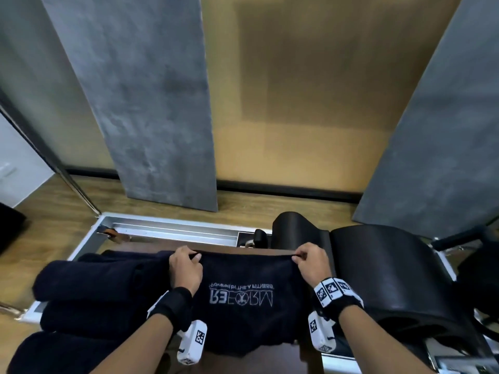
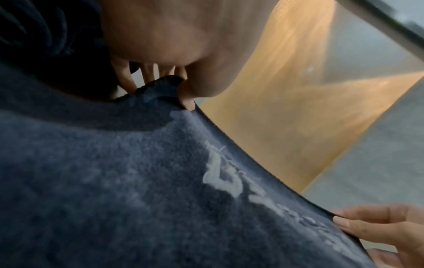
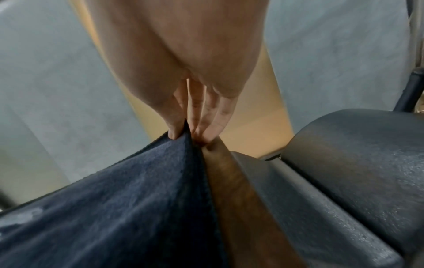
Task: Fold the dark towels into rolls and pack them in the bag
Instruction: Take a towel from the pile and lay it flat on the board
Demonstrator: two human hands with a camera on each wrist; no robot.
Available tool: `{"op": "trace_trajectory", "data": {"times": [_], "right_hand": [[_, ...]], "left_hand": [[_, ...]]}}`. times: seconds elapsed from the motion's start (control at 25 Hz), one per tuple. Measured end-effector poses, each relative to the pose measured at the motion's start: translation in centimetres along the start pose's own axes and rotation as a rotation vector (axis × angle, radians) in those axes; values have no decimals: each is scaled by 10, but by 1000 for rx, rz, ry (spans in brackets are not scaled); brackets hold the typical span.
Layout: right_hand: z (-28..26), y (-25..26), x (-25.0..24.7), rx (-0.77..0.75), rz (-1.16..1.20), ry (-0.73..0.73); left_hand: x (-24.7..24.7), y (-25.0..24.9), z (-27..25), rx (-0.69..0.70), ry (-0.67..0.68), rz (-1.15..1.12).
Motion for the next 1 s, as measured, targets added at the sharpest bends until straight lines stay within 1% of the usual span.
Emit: {"op": "trace_trajectory", "data": {"times": [0.08, 0.16, 0.32, 0.44, 0.56, 0.64, 0.72, 0.8, 0.88, 1.0], "right_hand": [[6, -2, 6, -11, -6, 13], [8, -1, 9, -16, -23, 42], [7, 0, 17, -35, -100, 122], [-1, 2, 18, -40, -146, 142], [-19, 3, 13, -19, -152, 109], [-32, 1, 7, 8, -153, 82], [-47, 1, -1, 33, -166, 86], [-62, 7, -8, 22, -159, 97], [-76, 20, -14, -15, -118, 50], [-83, 38, -25, -22, -64, -22]], "left_hand": [[5, 4, 5, 1, 0, 49], [6, 3, 5, 55, -17, 63], [2, -2, -2, 98, -40, -4], [-6, -9, -16, 157, -38, -45], [-24, -14, -33, 193, -33, -92], [-38, -20, -50, 249, -48, -147], [-55, -21, -72, 313, -56, -177], [-70, -19, -92, 382, -64, -214], [-83, -17, -110, 437, -74, -221], [-93, -12, -123, 449, -48, -193]]}}
Point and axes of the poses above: each hand's wrist, its own z-axis towards the middle knuckle, its own x-axis out of the palm, y = z × x, the point moved 7 cm from there along z, towards the middle knuckle, and after that the axes turned 4 degrees about -x, right-handed, at the moved point
